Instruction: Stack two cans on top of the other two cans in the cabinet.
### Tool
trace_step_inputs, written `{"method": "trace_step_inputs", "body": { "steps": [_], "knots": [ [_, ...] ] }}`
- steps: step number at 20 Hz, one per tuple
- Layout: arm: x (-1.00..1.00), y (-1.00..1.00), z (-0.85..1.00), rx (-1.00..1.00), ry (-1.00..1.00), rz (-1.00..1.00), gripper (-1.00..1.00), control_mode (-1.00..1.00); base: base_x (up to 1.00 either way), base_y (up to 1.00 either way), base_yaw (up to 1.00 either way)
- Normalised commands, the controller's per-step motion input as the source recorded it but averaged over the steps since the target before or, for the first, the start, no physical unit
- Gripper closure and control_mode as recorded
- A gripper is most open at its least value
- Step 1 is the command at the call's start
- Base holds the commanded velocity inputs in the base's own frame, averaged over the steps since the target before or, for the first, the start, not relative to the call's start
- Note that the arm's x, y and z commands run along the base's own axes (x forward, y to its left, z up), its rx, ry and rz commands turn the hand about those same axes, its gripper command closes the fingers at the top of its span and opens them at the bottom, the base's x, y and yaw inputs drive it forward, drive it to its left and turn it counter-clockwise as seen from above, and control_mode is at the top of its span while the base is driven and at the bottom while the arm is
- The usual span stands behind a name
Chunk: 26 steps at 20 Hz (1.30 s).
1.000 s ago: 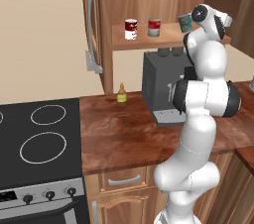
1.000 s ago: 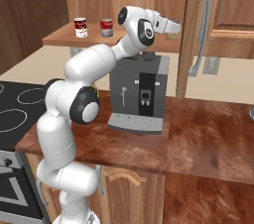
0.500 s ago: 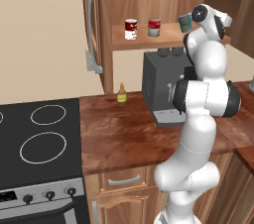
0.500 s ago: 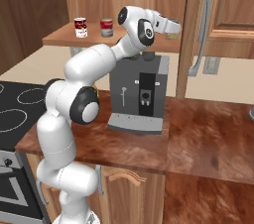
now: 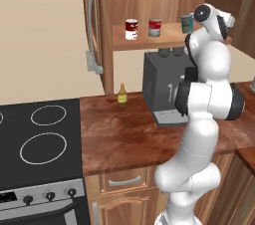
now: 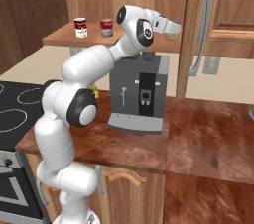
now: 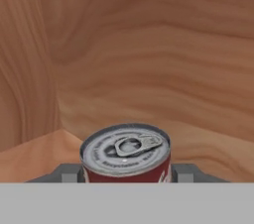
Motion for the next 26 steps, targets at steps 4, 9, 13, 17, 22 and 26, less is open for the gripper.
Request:
{"method": "trace_step_inputs", "body": {
  "steps": [4,9,13,17,22,26],
  "knots": [
    [-0.43,0.00,0.00,0.00,0.00,-0.01,1.00,-1.00,0.00,0.00,0.00],
    [-0.47,0.06,-0.02,0.00,0.00,0.00,1.00,-1.00,0.00,0.00,0.00],
    [-0.42,0.29,-0.01,0.00,0.00,0.00,1.00,-1.00,0.00,0.00,0.00],
    [-0.26,0.31,0.02,0.00,0.00,0.04,1.00,-1.00,0.00,0.00,0.00],
    [-0.21,0.20,0.14,0.00,0.00,0.11,1.00,-1.00,0.00,0.00,0.00],
    [-0.21,0.09,0.28,0.00,0.00,0.13,1.00,-1.00,0.00,0.00,0.00]
  ]
}}
